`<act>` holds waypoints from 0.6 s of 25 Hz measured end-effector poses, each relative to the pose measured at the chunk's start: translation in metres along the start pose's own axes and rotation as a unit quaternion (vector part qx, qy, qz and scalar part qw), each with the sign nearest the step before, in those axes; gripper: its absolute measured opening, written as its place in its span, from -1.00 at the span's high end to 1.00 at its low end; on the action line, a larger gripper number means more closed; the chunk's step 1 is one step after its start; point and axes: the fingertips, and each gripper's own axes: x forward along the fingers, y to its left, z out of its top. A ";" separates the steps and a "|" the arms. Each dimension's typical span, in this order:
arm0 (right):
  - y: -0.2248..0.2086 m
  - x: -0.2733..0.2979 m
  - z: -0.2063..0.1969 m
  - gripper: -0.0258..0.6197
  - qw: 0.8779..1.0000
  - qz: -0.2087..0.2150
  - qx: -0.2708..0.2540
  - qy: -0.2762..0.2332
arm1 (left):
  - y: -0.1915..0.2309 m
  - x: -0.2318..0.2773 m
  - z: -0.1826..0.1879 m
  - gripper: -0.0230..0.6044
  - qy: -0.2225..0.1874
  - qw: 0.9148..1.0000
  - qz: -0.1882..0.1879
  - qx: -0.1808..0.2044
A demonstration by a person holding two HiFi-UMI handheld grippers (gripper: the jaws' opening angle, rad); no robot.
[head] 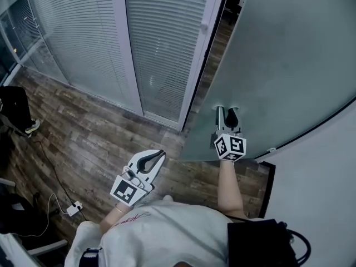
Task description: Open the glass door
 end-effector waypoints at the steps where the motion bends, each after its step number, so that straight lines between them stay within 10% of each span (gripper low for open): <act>1: 0.001 -0.004 0.001 0.49 1.000 0.003 0.000 0.000 | -0.003 -0.003 0.001 0.81 -0.002 1.000 -0.001 0.001; 15: 0.010 -0.058 0.008 0.49 1.000 0.022 0.015 0.003 | -0.053 -0.064 0.014 0.81 -0.005 1.000 0.002 -0.018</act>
